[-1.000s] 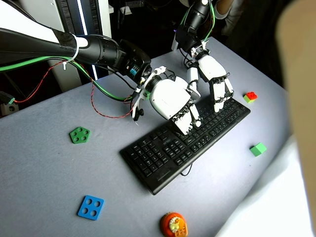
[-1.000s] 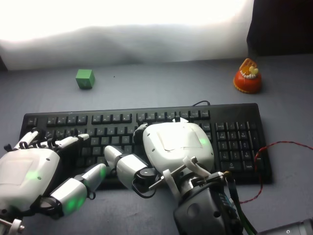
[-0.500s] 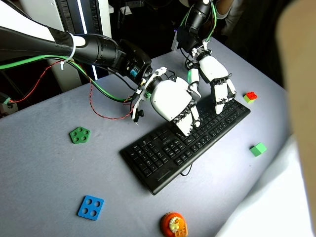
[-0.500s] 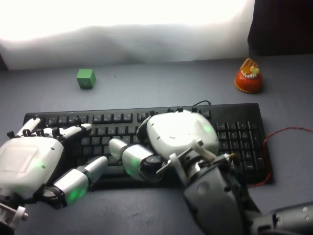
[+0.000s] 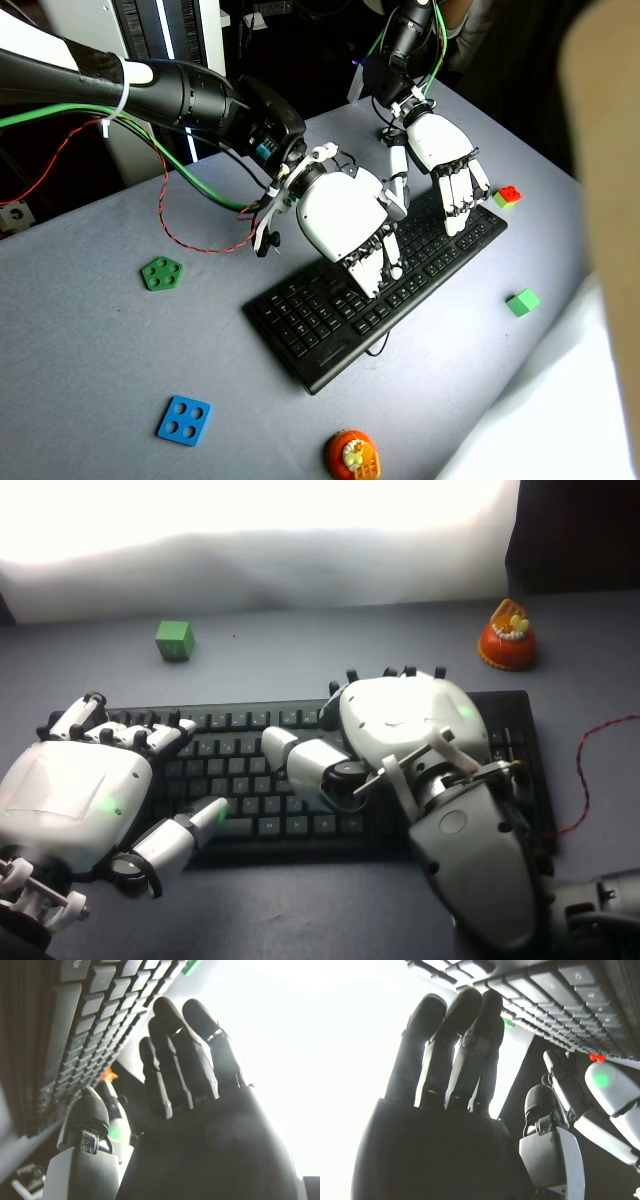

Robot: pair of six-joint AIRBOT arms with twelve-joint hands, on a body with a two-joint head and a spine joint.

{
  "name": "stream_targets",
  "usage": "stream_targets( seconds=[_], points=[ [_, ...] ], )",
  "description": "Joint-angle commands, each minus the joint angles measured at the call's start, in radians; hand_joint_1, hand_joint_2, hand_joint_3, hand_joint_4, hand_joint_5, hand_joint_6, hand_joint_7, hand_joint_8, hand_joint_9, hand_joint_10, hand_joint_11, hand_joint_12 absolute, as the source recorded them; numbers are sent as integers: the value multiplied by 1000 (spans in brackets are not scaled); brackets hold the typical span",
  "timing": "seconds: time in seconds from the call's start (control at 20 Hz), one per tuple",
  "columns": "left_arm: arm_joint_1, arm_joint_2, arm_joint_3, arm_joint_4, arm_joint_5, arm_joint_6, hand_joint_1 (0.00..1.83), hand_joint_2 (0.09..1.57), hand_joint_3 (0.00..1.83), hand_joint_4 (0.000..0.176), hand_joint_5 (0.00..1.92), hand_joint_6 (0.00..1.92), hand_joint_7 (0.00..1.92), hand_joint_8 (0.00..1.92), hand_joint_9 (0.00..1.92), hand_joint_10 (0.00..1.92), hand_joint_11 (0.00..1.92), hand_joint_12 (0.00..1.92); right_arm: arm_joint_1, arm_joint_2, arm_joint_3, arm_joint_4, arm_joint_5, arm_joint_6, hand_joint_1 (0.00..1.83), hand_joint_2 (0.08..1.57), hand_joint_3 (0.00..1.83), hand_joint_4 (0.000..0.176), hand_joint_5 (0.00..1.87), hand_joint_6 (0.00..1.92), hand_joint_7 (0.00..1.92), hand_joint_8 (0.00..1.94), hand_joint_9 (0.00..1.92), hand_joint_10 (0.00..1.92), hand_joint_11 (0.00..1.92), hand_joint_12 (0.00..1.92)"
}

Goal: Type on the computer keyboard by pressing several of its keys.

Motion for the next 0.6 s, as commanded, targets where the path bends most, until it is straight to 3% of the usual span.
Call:
stream_targets(
  seconds=[0.0, 0.1, 0.3, 0.55],
  points=[
    [-7, 0, 8, 47, -118, 23, 191, 1300, 0, 20, 498, 6, 586, 1, 529, 481, 105, 1479, 12, 12, -6, -87, 57, 4, 0, 1221, 0, 0, 748, 38, 1022, 2, 663, 1222, 348, 1842],
    [-8, -10, 14, 46, -158, 52, 153, 1304, 1, 27, 487, 1, 565, 0, 494, 453, 61, 1479, 16, 28, -15, -83, 61, 6, 0, 1224, 1, 0, 744, 35, 1009, 1, 658, 1214, 336, 1841],
    [-7, -27, 18, 32, -209, 114, 231, 1280, 0, 16, 460, 0, 538, 0, 437, 406, 2, 1426, 21, 59, -36, -78, 65, 6, 0, 1232, 2, 0, 750, 31, 1003, 3, 663, 1149, 322, 1815],
    [12, -55, 23, 32, -238, 148, 311, 1228, 0, 26, 392, 0, 495, 0, 500, 103, 0, 1235, 19, 78, -49, -72, 68, 8, 0, 1221, 0, 0, 774, 30, 1020, 7, 665, 1170, 353, 1801]
  ],
)
